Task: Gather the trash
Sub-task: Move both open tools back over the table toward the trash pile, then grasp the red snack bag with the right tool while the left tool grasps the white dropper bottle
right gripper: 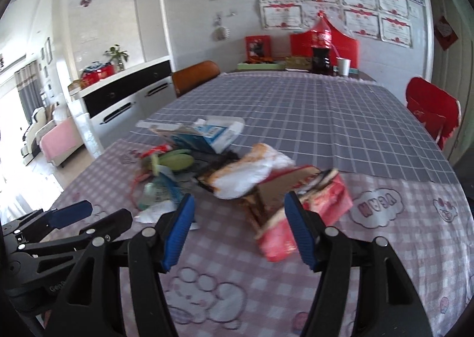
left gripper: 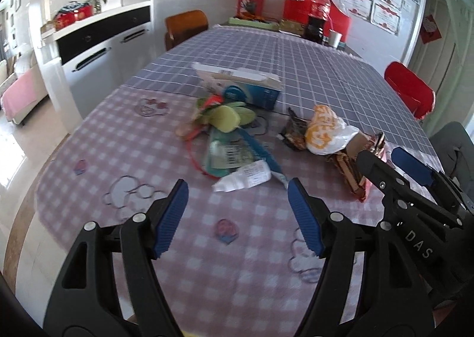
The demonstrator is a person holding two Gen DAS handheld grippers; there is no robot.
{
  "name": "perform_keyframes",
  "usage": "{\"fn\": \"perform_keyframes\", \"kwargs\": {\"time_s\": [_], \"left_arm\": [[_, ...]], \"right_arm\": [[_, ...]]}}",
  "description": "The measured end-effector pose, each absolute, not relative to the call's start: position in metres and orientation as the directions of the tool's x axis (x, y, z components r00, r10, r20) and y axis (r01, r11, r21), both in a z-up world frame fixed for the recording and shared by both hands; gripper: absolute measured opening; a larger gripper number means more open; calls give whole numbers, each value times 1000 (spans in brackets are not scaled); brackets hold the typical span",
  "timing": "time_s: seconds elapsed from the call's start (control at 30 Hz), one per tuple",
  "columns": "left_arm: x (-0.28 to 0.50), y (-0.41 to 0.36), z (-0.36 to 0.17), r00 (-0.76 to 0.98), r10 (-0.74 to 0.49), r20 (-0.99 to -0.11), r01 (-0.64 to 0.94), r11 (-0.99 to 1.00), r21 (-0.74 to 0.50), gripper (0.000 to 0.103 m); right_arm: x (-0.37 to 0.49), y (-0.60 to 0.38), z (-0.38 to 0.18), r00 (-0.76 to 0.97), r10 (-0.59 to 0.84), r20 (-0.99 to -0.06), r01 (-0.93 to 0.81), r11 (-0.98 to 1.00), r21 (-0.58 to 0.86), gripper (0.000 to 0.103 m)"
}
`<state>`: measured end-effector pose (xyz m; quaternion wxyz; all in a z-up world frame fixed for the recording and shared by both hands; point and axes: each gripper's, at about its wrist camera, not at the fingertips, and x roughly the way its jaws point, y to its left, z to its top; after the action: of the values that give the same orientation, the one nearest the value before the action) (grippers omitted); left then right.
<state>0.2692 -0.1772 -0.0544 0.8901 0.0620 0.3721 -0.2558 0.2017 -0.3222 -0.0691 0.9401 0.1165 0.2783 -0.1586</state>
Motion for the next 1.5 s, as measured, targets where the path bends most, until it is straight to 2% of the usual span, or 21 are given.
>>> {"fn": "perform_keyframes", "kwargs": {"time_s": [0.13, 0.27, 0.53, 0.6, 0.9, 1.07, 1.1, 1.13, 1.17, 1.23, 1.5], "left_arm": [[270, -201, -62, 565, -428, -705, 536, 840, -81, 69], [273, -217, -71, 544, -440, -715, 542, 834, -102, 69], [281, -235, -82, 529, -429, -732, 550, 831, -89, 70], [285, -236, -83, 532, -422, -734, 542, 836, -88, 70], [298, -235, -79, 554, -408, -726, 525, 848, -76, 70], [305, -230, -77, 563, -399, -724, 514, 855, -73, 72], [305, -229, -77, 562, -400, -724, 514, 855, -74, 72], [305, -228, -77, 560, -404, -723, 515, 854, -78, 72], [305, -227, -77, 559, -406, -723, 515, 853, -81, 72], [306, -224, -77, 563, -402, -722, 511, 856, -79, 72], [304, -208, -75, 571, -395, -720, 490, 867, -87, 72]], "right_arm": [[197, -344, -78, 765, -266, -586, 416, 899, 135, 66], [195, -367, -87, 729, -325, -602, 488, 864, 124, 82], [206, -393, -108, 689, -291, -664, 522, 834, 177, 86], [212, -398, -112, 678, -275, -682, 528, 827, 192, 90], [231, -409, -117, 681, -175, -712, 535, 782, 320, 94], [245, -407, -120, 686, -154, -711, 521, 786, 332, 95], [247, -404, -119, 688, -169, -705, 517, 797, 313, 91], [248, -400, -118, 692, -187, -697, 506, 814, 284, 82], [249, -396, -115, 691, -210, -692, 505, 825, 254, 54], [248, -390, -110, 713, -214, -668, 478, 845, 239, 33], [234, -374, -89, 780, -234, -580, 434, 871, 232, 22]]}}
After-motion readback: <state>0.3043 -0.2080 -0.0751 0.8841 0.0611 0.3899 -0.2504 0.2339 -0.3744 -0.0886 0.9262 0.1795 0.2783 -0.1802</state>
